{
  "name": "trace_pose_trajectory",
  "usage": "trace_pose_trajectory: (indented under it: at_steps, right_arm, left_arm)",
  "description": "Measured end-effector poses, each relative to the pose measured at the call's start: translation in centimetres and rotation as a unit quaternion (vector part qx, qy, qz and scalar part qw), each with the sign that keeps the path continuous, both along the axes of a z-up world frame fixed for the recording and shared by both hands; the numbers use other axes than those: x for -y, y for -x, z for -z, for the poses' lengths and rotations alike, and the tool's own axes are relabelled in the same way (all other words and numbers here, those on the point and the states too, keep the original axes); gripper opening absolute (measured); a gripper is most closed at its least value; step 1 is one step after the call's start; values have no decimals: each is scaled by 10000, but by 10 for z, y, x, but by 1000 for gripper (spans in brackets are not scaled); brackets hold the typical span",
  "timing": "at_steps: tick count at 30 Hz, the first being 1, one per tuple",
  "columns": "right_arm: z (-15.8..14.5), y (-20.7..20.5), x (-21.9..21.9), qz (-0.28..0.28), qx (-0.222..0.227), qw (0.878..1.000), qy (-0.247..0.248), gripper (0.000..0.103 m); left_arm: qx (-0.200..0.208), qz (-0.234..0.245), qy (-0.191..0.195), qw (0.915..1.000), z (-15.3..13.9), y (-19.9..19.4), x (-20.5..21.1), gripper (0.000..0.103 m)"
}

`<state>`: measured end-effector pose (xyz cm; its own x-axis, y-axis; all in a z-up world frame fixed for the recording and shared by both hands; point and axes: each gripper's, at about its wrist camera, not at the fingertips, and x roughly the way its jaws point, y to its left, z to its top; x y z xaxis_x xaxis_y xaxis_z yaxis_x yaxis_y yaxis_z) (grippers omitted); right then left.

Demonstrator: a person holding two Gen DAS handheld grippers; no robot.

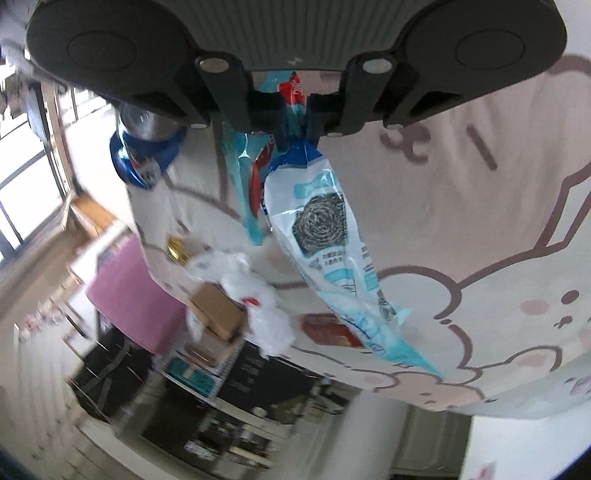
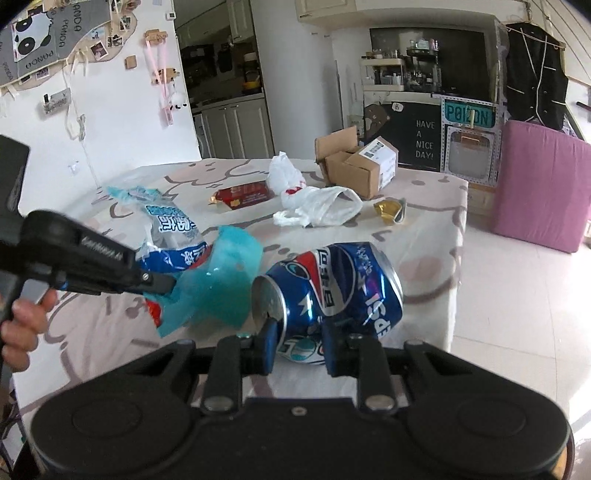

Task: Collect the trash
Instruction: 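Grasp the blue-and-white snack bag with the left gripper while the right gripper grasps the Pepsi can, then lift the snack bag with the left gripper while the right gripper lifts the Pepsi can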

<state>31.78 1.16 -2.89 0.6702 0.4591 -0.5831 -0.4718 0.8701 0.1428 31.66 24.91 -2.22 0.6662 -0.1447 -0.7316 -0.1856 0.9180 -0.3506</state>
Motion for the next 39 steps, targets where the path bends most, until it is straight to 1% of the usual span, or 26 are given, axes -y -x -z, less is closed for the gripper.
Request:
trace_pose_trajectory:
  at_steps: [6, 8, 11, 13, 15, 16, 17, 18, 20, 21, 23, 25, 28, 31, 33, 36, 39]
  right_arm:
    - [-7, 24, 11, 5, 0, 10000, -52, 25]
    - [-10, 31, 14, 0, 7, 10000, -52, 24]
    - [-14, 42, 20, -28, -4, 10000, -14, 23]
    - [-16, 47, 24, -57, -51, 10000, -21, 23]
    - [-16, 53, 28, -75, -88, 9999, -57, 22]
    - [-16, 56, 30, -75, -91, 9999, -71, 22]
    - [-15, 59, 31, -67, -97, 9999, -91, 22]
    - [-15, 60, 32, -60, -103, 9999, -111, 22]
    - [-13, 64, 32, -61, -121, 9998, -124, 22]
    - [-12, 65, 31, -66, -127, 9998, -116, 22]
    - [-11, 69, 30, -94, -150, 9998, -109, 22]
    - [-10, 73, 29, -122, -147, 9998, -93, 22]
    - [-9, 77, 28, -163, -142, 9997, -91, 22]
    - [-8, 80, 24, -199, -112, 9997, -42, 22]
    - [-8, 82, 21, -240, -94, 9997, -43, 22]
    - [-7, 82, 18, -286, -60, 9996, -28, 21]
    - [-6, 81, 13, -355, -30, 9994, 12, 24]
  left_arm:
    - [38, 642, -287, 9975, -9, 33, 23, 8]
    - [-19, 934, -473, 9945, -11, 43, 30, 7]
    - [-150, 1365, -735, 9878, -13, 56, 38, 7]
    - [-164, 1480, -819, 9855, -14, 63, 40, 8]
    - [-94, 1431, -782, 9866, -14, 68, 39, 11]
    - [-69, 1361, -740, 9879, -12, 70, 38, 16]
    - [-47, 1261, -690, 9896, -11, 69, 37, 18]
    - [0, 1146, -609, 9915, -10, 70, 36, 24]
    - [95, 909, -496, 9946, -7, 71, 35, 30]
    - [161, 748, -432, 9961, -4, 71, 34, 32]
    - [238, 405, -240, 9986, -1, 70, 31, 32]
    - [358, -54, 10, 9993, 4, 73, 26, 32]
    - [478, -721, 228, 9960, 11, 75, 20, 32]
    - [490, -1191, 619, 9897, 18, 73, 14, 32]
    - [498, -1444, 758, 9854, 22, 71, 13, 32]
    - [524, -1640, 821, 9816, 26, 68, 14, 32]
    - [575, -1768, 905, 9784, 29, 65, 14, 31]
